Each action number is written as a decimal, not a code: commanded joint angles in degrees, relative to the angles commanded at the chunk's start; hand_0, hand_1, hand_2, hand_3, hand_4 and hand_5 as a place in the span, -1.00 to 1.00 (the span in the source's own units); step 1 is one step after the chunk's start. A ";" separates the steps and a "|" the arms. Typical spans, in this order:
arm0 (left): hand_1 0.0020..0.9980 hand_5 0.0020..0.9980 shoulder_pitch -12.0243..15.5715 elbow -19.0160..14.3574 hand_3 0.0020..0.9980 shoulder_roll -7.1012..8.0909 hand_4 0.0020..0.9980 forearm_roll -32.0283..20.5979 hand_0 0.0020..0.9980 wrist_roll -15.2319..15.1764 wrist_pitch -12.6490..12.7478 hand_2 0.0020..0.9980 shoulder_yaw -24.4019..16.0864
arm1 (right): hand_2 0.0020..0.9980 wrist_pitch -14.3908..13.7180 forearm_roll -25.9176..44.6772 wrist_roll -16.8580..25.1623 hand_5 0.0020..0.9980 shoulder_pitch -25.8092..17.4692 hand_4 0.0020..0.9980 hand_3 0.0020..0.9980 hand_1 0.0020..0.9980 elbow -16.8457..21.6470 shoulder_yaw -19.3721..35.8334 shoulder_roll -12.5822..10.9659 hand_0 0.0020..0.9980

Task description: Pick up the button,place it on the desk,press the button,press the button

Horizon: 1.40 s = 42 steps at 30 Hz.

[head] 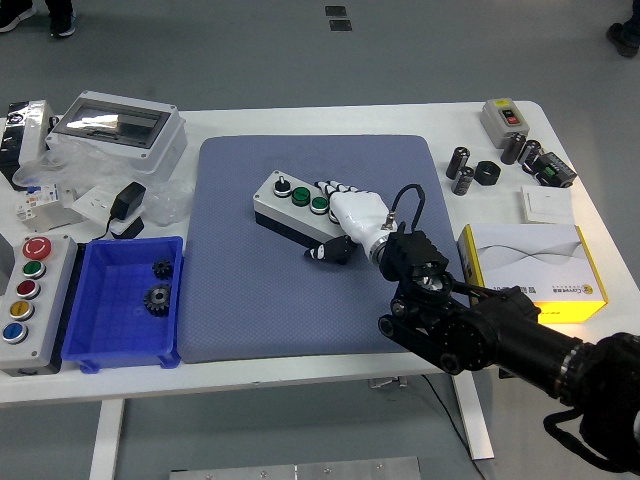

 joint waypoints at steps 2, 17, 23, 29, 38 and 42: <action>0.32 -0.37 0.00 0.02 0.47 0.00 0.39 0.08 0.47 -0.05 -0.02 0.30 0.01 | 0.56 -0.34 -0.13 -0.06 -0.52 0.01 0.79 1.00 0.36 -0.05 -0.37 0.02 -0.23; 0.32 -0.34 0.15 0.42 0.49 -0.18 0.43 -0.51 0.47 -0.96 -0.04 0.31 0.62 | -0.18 -1.67 -1.01 0.29 -1.00 -0.10 -1.00 -0.07 -0.35 -0.45 -1.29 -0.10 -0.79; 0.32 -0.32 0.26 0.54 0.50 -0.21 0.45 -0.76 0.47 -1.26 0.04 0.31 0.80 | -0.28 -2.12 -0.85 3.07 -1.00 -0.39 -1.00 -0.27 -0.42 2.56 -0.44 -2.42 -0.83; 0.32 -0.32 0.43 0.65 0.50 -0.28 0.45 -1.40 0.47 -1.54 0.30 0.32 1.19 | -0.33 -1.46 3.65 10.18 -1.00 -1.25 -1.00 -0.38 -0.44 9.94 0.44 -8.83 -0.84; 0.32 -0.29 0.73 0.78 0.50 -0.61 0.46 -1.90 0.46 -1.87 0.69 0.32 1.54 | -0.32 -2.90 8.41 21.56 -1.00 -1.68 -1.00 -0.52 -0.42 23.80 -2.68 -21.78 -0.81; 0.32 -0.29 0.82 0.73 0.50 -0.66 0.46 -1.46 0.46 -1.70 0.73 0.32 1.29 | -0.32 -4.58 6.30 25.55 -1.00 -2.37 -1.00 -0.52 -0.42 27.10 -5.05 -26.70 -0.81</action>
